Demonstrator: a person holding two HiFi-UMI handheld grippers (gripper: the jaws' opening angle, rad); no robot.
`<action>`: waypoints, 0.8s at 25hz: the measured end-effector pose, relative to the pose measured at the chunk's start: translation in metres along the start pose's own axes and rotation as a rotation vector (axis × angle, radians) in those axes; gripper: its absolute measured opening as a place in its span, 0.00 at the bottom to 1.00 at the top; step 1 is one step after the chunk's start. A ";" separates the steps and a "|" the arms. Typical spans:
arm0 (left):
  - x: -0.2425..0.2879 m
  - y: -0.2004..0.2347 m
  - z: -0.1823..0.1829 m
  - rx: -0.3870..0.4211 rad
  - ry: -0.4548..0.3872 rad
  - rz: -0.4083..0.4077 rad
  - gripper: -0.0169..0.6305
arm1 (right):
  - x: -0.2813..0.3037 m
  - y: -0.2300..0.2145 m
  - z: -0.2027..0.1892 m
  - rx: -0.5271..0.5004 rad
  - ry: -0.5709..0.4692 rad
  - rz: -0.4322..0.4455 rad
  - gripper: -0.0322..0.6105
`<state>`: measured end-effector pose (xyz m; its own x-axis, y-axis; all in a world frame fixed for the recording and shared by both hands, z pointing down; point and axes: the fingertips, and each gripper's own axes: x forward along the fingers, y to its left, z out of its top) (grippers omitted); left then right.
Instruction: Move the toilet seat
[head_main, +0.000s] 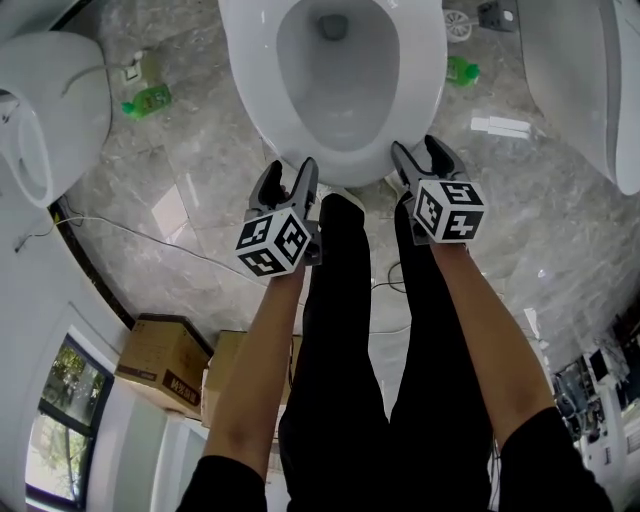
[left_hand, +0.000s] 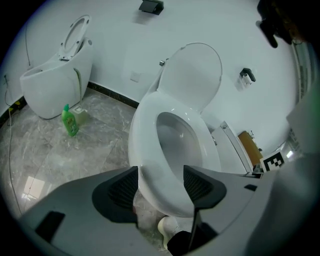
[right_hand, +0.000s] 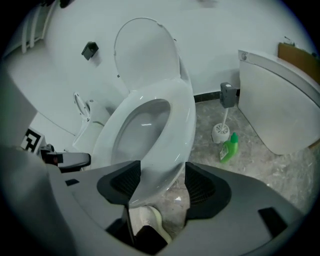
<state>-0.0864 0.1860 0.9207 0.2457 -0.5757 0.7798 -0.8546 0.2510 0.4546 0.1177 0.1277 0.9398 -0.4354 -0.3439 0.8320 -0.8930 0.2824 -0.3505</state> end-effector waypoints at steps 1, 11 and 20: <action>0.003 0.001 -0.001 -0.009 0.006 -0.002 0.47 | 0.003 0.000 -0.001 0.037 -0.004 0.013 0.46; 0.039 0.017 0.000 -0.078 0.085 -0.052 0.50 | 0.027 -0.006 0.006 0.256 -0.013 0.074 0.50; 0.044 0.018 -0.001 -0.085 0.119 -0.039 0.54 | 0.034 -0.008 0.003 0.363 0.007 0.131 0.53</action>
<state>-0.0908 0.1663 0.9635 0.3353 -0.4913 0.8039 -0.8027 0.2978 0.5167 0.1095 0.1108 0.9697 -0.5492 -0.3192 0.7724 -0.8126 -0.0122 -0.5828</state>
